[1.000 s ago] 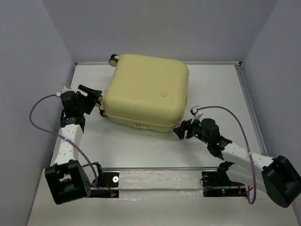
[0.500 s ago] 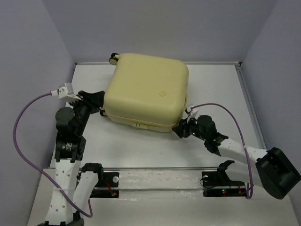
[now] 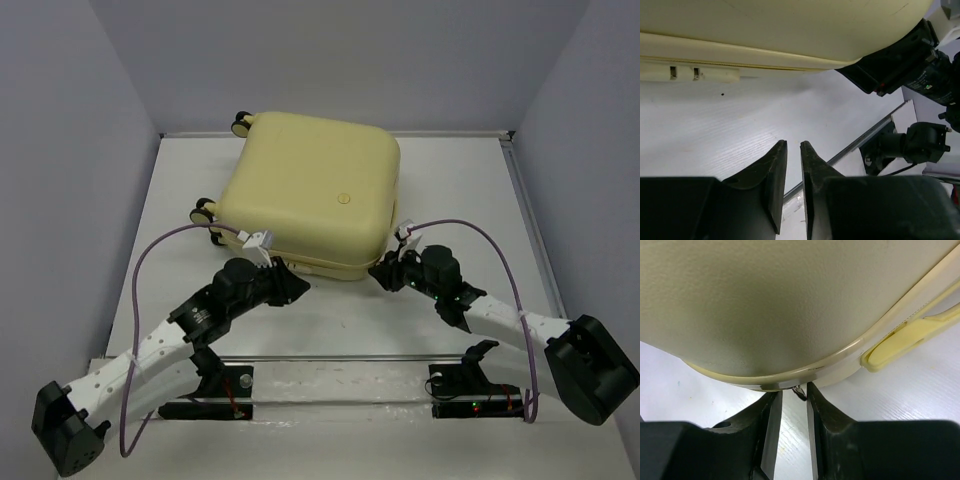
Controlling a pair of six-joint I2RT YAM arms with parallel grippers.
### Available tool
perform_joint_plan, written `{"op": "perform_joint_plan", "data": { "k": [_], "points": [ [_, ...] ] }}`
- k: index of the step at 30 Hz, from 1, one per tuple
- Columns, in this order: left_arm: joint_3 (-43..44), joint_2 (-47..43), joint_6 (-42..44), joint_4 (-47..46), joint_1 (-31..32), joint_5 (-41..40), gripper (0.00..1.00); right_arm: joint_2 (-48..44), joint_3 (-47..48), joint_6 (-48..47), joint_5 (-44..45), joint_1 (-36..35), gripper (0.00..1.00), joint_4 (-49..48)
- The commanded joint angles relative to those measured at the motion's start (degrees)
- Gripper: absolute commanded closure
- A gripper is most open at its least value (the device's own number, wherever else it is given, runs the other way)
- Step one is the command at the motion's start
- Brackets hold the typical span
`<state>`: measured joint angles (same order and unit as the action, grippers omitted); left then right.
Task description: Pack the luggage
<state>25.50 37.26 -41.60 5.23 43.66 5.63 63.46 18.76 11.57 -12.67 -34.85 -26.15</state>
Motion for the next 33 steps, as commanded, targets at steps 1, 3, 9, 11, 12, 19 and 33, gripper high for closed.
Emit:
{"op": "perform_joint_plan", "data": {
  "k": [1, 3, 9, 11, 12, 19, 33],
  "points": [
    [-0.36, 7.2, -1.9, -12.52, 2.13, -4.48, 0.62, -0.45, 2.15, -0.24, -2.01, -0.04, 0.67, -7.42],
    [0.43, 9.85, -1.73, -14.28, 2.22, -8.84, 0.51, -0.36, 1.8, -0.06, -1.92, -0.04, 0.66, -8.12],
    [-1.32, 7.13, -0.76, -11.39, 1.26, -19.94, 0.2, -1.15, 1.71, 1.25, -0.08, -0.04, 0.93, -8.92],
    [-1.76, 7.48, 1.69, -10.51, -0.32, -19.52, 0.21, -1.5, 1.45, 1.7, -0.25, -0.04, 0.93, -9.0],
    [-1.85, 7.92, 2.49, -9.64, -1.03, -19.6, 0.21, -1.5, 1.36, 2.05, -0.34, -0.04, 0.93, -9.0],
    [-2.21, 15.12, 7.5, -12.87, -5.87, -16.0, 0.16, -0.71, 0.04, 3.46, -2.19, -0.04, 0.93, -9.97],
    [-1.5, 21.36, 13.04, -28.17, -7.1, -8.8, 0.24, -1.76, -0.48, 5.12, -2.98, -0.74, 0.93, -8.13]
  ]
}}
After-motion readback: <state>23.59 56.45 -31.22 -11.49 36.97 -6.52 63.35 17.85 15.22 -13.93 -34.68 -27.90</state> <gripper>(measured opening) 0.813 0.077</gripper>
